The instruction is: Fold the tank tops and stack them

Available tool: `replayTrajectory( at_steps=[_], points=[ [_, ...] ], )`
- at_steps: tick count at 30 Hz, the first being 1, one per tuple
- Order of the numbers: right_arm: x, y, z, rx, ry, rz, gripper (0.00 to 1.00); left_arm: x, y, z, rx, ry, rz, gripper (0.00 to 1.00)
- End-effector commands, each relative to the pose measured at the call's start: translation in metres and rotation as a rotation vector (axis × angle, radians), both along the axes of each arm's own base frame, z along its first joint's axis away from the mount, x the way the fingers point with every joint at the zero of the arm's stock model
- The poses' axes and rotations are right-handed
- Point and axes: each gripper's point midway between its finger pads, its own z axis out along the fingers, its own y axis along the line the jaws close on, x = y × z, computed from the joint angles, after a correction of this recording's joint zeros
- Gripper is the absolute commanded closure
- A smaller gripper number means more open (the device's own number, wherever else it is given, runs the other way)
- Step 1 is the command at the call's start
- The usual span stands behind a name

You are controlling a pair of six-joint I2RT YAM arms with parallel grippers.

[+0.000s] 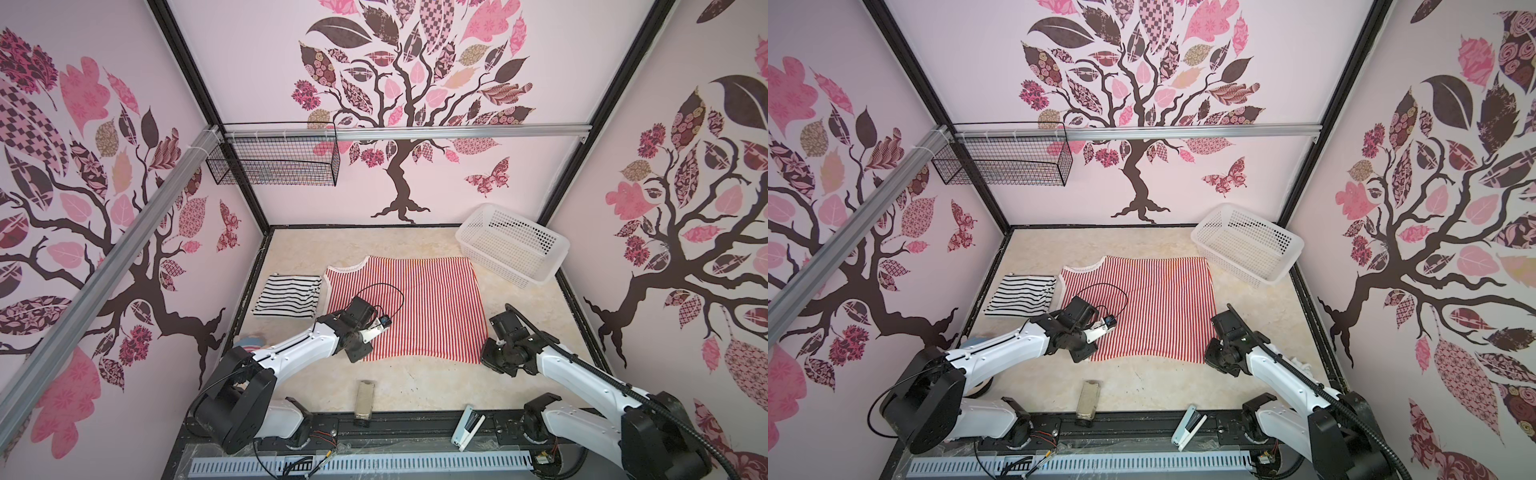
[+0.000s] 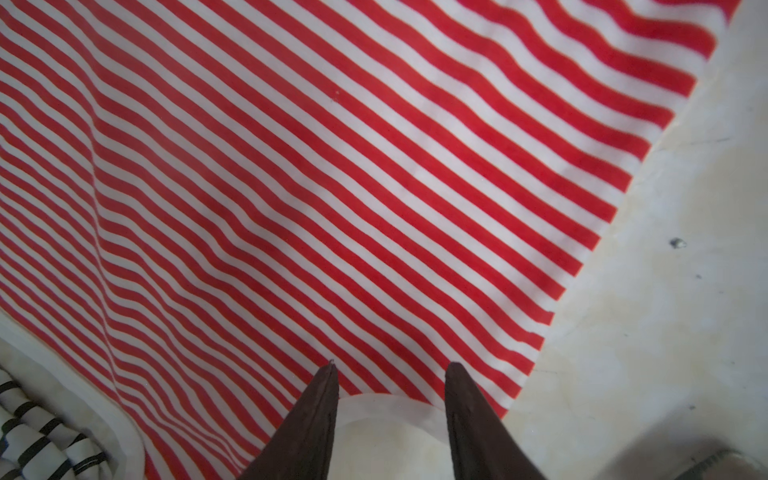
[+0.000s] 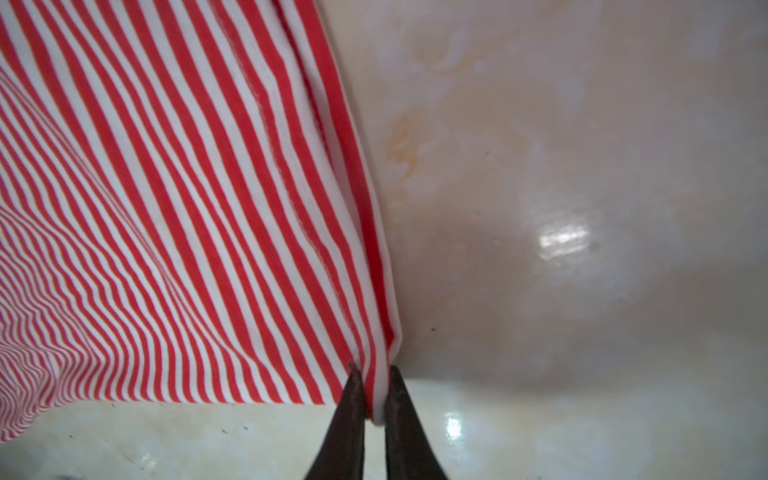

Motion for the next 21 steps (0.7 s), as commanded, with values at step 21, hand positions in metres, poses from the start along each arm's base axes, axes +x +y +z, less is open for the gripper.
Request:
replayTrajectory(
  at_steps=[21],
  points=[
    [0.011, 0.006, 0.024, 0.008, -0.048, 0.037, 1.0, -0.034, 0.004, -0.018, 0.013, 0.143, -0.064, 0.53]
  ],
)
